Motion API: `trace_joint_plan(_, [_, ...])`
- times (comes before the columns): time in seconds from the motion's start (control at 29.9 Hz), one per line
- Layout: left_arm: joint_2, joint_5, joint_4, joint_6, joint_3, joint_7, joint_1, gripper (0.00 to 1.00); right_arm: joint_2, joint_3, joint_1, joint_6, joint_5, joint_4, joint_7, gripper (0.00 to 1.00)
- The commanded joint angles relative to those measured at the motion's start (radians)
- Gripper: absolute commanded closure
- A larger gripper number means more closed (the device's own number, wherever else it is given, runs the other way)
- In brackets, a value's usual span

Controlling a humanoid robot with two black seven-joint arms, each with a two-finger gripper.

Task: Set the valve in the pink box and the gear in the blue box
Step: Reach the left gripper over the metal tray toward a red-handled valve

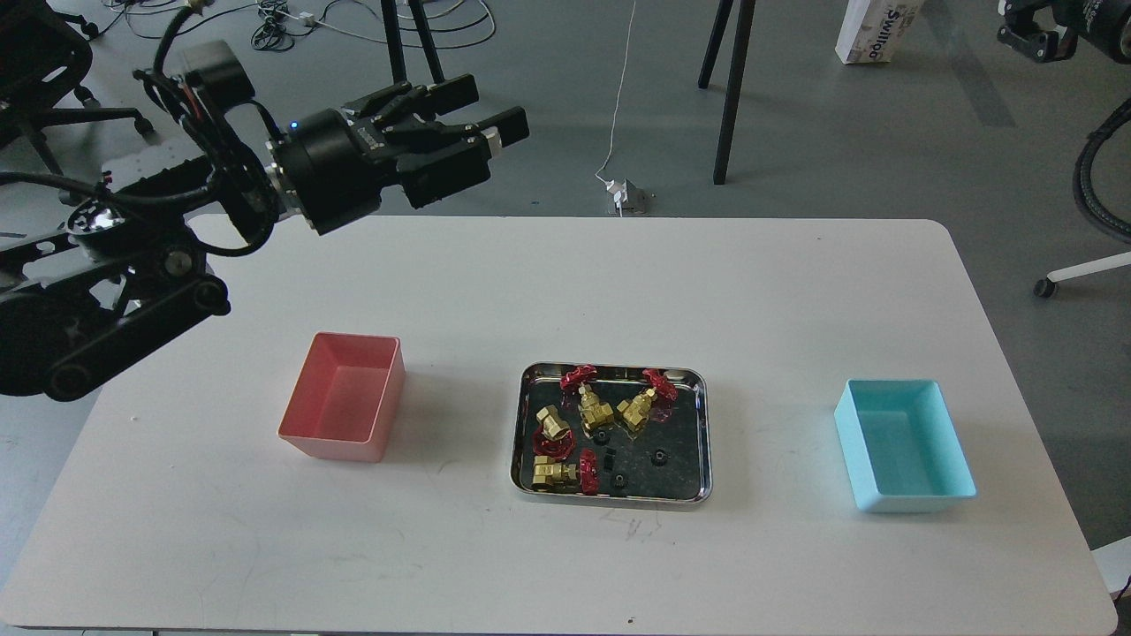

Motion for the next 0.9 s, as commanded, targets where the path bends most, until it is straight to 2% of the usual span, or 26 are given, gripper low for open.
trace_joint_plan(0.0, [-0.047,0.393,0.005,0.146,0.037,0.062,0.069,0.05,-0.006,-0.003,0.025,0.000,0.000,0.001,-0.002,0.01])
trace_joint_plan(0.13, [-0.116,0.393,0.018,0.158,0.036,0.120,0.152,0.05,-0.010,-0.005,0.049,0.000,-0.002,0.001,-0.014,0.01])
trace_joint_plan(0.2, [-0.141,0.393,0.060,0.154,0.039,0.134,0.186,0.04,-0.012,-0.006,0.062,0.000,-0.013,0.001,-0.020,0.01])
trace_joint_plan(0.37, [-0.179,0.393,0.179,0.148,0.057,0.137,0.233,0.03,-0.009,-0.006,0.068,0.000,-0.053,0.001,-0.020,0.01])
trace_joint_plan(0.57, [-0.294,0.393,0.306,0.148,0.066,0.139,0.316,0.03,-0.002,-0.009,0.062,0.000,-0.074,0.000,-0.021,0.01])
trace_joint_plan(0.7, [-0.389,0.393,0.344,0.146,0.103,0.143,0.339,0.03,-0.001,-0.011,0.057,0.000,-0.094,0.001,-0.021,0.01])
trace_joint_plan(0.87, [-0.450,0.393,0.404,0.143,0.109,0.156,0.355,0.03,0.001,-0.012,0.050,-0.002,-0.096,-0.001,-0.021,0.01])
